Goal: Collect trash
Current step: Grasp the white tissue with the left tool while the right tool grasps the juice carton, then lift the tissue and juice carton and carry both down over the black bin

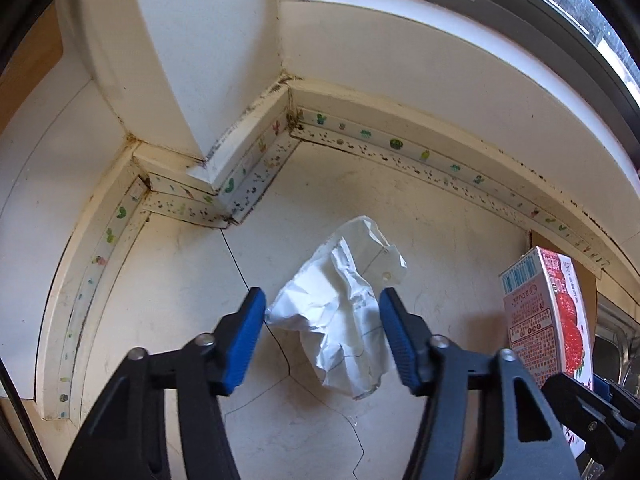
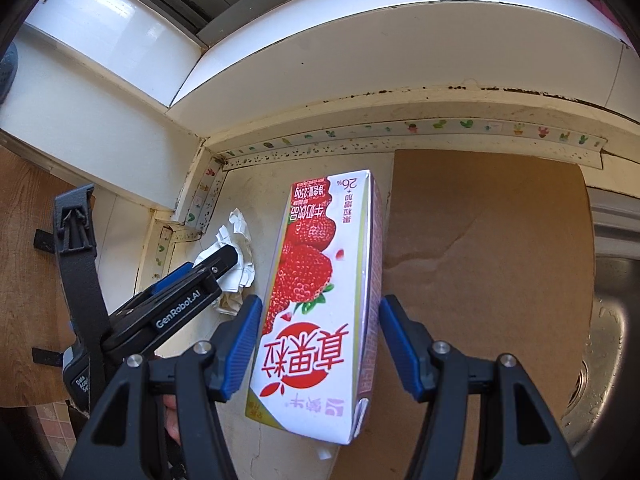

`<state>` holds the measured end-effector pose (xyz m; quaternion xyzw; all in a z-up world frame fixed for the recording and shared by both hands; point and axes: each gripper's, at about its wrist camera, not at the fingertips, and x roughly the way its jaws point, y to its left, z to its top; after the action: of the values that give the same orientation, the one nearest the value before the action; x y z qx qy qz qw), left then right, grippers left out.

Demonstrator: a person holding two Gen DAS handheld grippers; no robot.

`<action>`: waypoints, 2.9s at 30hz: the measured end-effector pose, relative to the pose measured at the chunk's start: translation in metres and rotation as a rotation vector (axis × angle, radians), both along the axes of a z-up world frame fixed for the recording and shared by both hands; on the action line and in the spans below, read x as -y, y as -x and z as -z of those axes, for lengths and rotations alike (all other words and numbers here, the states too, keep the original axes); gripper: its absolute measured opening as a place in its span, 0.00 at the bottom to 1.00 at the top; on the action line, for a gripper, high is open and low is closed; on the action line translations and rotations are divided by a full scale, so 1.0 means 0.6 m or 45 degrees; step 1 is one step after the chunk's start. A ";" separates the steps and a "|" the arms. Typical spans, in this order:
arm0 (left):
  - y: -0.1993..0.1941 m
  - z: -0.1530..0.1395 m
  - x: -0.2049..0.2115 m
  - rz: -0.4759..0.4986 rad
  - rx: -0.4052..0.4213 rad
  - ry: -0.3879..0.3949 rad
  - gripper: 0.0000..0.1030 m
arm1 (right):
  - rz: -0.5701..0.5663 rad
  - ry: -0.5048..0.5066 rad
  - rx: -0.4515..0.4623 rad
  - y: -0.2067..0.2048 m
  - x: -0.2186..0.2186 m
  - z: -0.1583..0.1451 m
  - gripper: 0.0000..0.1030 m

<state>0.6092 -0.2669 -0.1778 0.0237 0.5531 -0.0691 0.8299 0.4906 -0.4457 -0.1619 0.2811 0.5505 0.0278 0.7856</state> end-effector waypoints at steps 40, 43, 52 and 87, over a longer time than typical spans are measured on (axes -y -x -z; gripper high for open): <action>0.565 -0.305 -0.196 0.205 0.247 0.161 0.21 | 0.030 0.054 0.264 0.475 -0.164 -0.198 0.59; 0.646 -0.327 -0.233 0.234 0.271 0.185 0.21 | 0.011 0.068 0.285 0.540 -0.205 -0.218 0.59; 0.854 -0.305 -0.333 0.270 0.218 0.248 0.22 | -0.076 0.043 0.242 0.710 -0.309 -0.220 0.59; 0.884 0.543 -0.468 -0.111 -0.509 0.003 0.37 | -0.475 -0.001 -0.739 0.729 -0.491 0.575 0.59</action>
<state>0.0789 0.0137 -0.5037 -0.0156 0.7072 -0.0369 0.7059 0.0530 -0.1512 -0.5069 0.1719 0.7931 0.0900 0.5774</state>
